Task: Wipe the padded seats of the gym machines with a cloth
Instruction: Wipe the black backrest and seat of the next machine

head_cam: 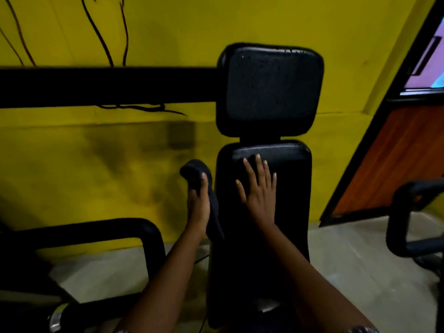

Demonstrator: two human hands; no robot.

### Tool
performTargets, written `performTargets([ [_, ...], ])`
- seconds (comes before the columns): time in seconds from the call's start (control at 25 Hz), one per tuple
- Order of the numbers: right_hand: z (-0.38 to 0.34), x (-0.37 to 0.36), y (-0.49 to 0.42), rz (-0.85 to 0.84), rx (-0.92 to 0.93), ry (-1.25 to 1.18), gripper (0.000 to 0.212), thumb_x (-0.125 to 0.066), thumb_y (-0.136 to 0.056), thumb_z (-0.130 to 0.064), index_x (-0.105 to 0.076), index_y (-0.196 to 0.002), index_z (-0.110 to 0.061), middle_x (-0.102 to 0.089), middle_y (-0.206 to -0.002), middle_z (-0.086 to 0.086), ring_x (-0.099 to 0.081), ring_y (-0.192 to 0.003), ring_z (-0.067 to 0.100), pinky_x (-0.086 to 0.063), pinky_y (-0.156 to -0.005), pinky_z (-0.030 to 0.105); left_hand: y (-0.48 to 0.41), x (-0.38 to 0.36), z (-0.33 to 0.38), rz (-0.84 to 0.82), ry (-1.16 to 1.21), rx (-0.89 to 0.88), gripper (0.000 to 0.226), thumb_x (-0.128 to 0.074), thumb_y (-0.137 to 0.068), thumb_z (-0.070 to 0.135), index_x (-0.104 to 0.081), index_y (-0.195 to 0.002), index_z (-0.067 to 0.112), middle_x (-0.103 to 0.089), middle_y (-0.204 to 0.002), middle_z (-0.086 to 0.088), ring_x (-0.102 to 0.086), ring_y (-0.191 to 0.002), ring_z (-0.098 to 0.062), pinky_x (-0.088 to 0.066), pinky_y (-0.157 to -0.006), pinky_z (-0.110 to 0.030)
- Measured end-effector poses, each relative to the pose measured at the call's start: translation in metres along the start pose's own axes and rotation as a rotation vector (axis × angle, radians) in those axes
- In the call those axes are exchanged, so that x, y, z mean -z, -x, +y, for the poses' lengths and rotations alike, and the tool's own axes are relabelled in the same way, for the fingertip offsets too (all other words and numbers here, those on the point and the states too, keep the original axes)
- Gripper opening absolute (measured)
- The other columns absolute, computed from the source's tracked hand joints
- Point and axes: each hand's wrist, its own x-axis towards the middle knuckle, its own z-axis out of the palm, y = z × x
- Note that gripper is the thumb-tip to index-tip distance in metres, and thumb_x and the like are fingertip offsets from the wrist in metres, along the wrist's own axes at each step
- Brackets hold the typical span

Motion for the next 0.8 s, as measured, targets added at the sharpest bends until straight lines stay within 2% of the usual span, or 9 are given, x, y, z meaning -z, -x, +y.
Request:
performTargets([
  [0.12,0.027,-0.038,-0.014,0.067,0.111,0.141,0.058,-0.02,-0.097,-0.051,-0.001,-0.149,-0.033,0.006,-0.159,0.0,0.003,-0.145,0.02,-0.01,-0.114,0.055,-0.043,-0.032,0.005,-0.089,-0.208,-0.159,0.074,-0.04,-0.083,0.064,-0.035,-0.14,0.018,-0.048,-0.137,-0.004,-0.048,-0.125,-0.026,-0.042,-0.097,-0.038],
  [0.2,0.038,-0.056,-0.021,0.145,0.142,0.168,0.059,-0.015,-0.097,-0.053,0.004,-0.149,-0.031,0.016,-0.157,-0.003,0.01,-0.145,0.019,-0.001,-0.113,0.052,-0.068,-0.043,0.006,-0.053,-0.304,-0.173,0.072,-0.047,-0.081,0.065,-0.042,-0.135,0.018,-0.055,-0.132,-0.008,-0.053,-0.119,-0.026,-0.045,-0.094,-0.037],
  [0.32,0.041,-0.071,-0.022,0.269,0.173,0.168,0.061,-0.018,-0.096,-0.052,0.0,-0.149,-0.03,0.013,-0.158,-0.002,0.007,-0.146,0.019,-0.001,-0.114,0.052,-0.081,-0.045,0.003,0.04,-0.261,-0.177,0.083,-0.054,-0.064,0.071,-0.051,-0.128,0.018,-0.063,-0.119,-0.005,-0.059,-0.11,-0.023,-0.048,-0.09,-0.036],
  [0.48,0.046,-0.077,-0.024,0.348,0.22,0.147,0.06,-0.02,-0.095,-0.051,-0.004,-0.149,-0.029,0.008,-0.158,-0.003,0.002,-0.146,0.019,-0.005,-0.114,0.052,-0.074,-0.043,-0.028,0.088,-0.162,-0.194,0.102,-0.057,-0.049,0.078,-0.054,-0.126,0.012,-0.063,-0.119,-0.008,-0.058,-0.112,-0.024,-0.048,-0.093,-0.038],
  [0.64,0.044,-0.079,-0.022,0.349,0.211,0.123,0.061,-0.02,-0.095,-0.051,-0.003,-0.149,-0.03,0.009,-0.158,-0.004,0.002,-0.146,0.018,-0.006,-0.113,0.052,-0.062,-0.035,-0.076,0.164,-0.201,-0.062,0.132,-0.043,-0.028,0.099,-0.058,-0.121,0.006,-0.064,-0.118,-0.015,-0.059,-0.112,-0.03,-0.049,-0.093,-0.046],
  [0.72,0.043,-0.076,-0.023,0.337,0.197,0.093,0.06,-0.019,-0.095,-0.051,-0.002,-0.149,-0.031,0.011,-0.158,-0.005,0.004,-0.146,0.018,-0.006,-0.113,0.053,-0.052,-0.029,-0.097,0.11,-0.239,0.021,0.127,-0.047,-0.034,0.096,-0.056,-0.124,0.006,-0.063,-0.119,-0.016,-0.057,-0.113,-0.033,-0.048,-0.094,-0.047],
  [0.8,0.043,-0.069,-0.023,0.281,0.206,0.093,0.06,-0.019,-0.096,-0.051,0.002,-0.149,-0.031,0.016,-0.157,-0.006,0.008,-0.145,0.017,-0.002,-0.114,0.051,-0.042,-0.024,-0.108,0.088,-0.253,0.069,0.112,-0.053,-0.045,0.082,-0.052,-0.126,0.005,-0.06,-0.122,-0.02,-0.055,-0.115,-0.035,-0.046,-0.095,-0.048],
])
